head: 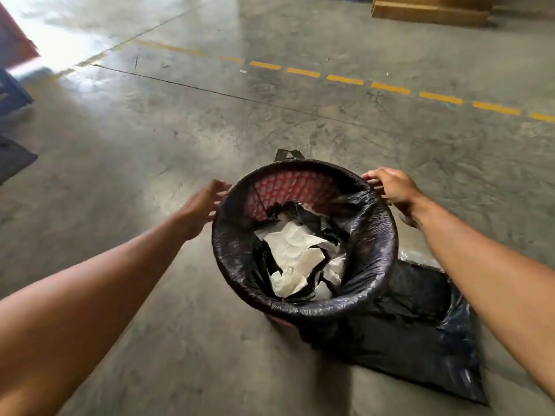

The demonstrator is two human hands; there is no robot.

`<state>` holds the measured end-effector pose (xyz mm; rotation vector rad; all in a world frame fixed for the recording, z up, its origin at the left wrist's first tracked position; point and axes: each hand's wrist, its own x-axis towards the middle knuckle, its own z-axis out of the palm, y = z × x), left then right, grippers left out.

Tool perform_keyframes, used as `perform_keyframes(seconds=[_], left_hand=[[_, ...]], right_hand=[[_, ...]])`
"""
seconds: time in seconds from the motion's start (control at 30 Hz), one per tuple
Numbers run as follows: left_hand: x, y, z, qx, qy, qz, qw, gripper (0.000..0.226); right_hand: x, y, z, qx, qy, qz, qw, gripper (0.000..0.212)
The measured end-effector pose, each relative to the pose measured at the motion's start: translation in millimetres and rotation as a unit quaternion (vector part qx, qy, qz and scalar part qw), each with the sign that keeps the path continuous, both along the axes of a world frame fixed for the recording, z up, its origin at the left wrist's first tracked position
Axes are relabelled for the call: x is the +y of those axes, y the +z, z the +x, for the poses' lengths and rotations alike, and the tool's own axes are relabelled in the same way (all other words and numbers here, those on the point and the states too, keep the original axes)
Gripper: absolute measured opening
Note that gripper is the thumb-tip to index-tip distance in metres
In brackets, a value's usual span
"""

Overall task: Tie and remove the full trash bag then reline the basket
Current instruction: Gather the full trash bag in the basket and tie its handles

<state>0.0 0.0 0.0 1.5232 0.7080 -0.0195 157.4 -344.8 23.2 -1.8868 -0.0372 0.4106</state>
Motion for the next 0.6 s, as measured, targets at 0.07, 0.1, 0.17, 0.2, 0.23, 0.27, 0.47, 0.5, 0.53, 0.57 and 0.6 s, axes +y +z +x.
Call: perform_keyframes(seconds=[0.07,0.1,0.17,0.2,0.23,0.27,0.47,0.5,0.53,0.57,0.6], left_hand=[[-2.4,-5.8,7.0,0.007,-0.032,-0.081,0.996,0.04],[-4.0,-4.5,8.8,0.014,-0.051,-0.096,0.994,0.046],[-8.8,-2.8,9.2,0.034,-0.082,-0.115,0.989,0.052],[-12.9,-1.5,7.9,0.042,-0.096,-0.118,0.987,0.055],[-15.2,0.5,7.7,0.049,-0.106,-0.117,0.986,0.057],[-17.2,3.0,6.9,0.057,-0.115,-0.118,0.985,0.058],[-9.6,3.4,19.0,0.04,-0.082,0.001,0.996,0.044],[-8.1,2.1,19.7,0.029,-0.077,0.034,0.996,0.041],[-7.1,1.7,20.6,0.019,-0.07,0.062,0.995,0.039],[-7.2,2.4,20.9,0.008,-0.063,0.087,0.994,0.037],[-7.4,3.5,21.2,-0.003,-0.056,0.108,0.993,0.035]], right_hand=[[10.5,-7.3,8.8,0.029,0.014,0.025,0.999,0.024],[16.1,-10.2,14.2,0.04,0.013,0.041,0.998,0.025],[22.9,-14.4,20.4,0.073,0.012,0.045,0.996,0.023],[22.9,-13.2,18.2,0.098,0.017,0.043,0.994,0.026],[22.1,-11.9,17.7,0.126,0.03,0.054,0.99,0.028],[20.8,-8.5,15.9,0.147,0.039,0.054,0.987,0.029],[30.3,-0.9,24.3,0.159,0.05,0.026,0.986,0.025],[31.9,-4.7,27.8,0.132,0.056,0.003,0.99,0.025],[34.0,-5.3,28.8,0.098,0.065,-0.045,0.992,0.025],[34.2,-8.4,31.3,0.046,0.072,-0.087,0.993,0.03],[33.8,-9.4,31.6,0.015,0.067,-0.107,0.992,0.036]])
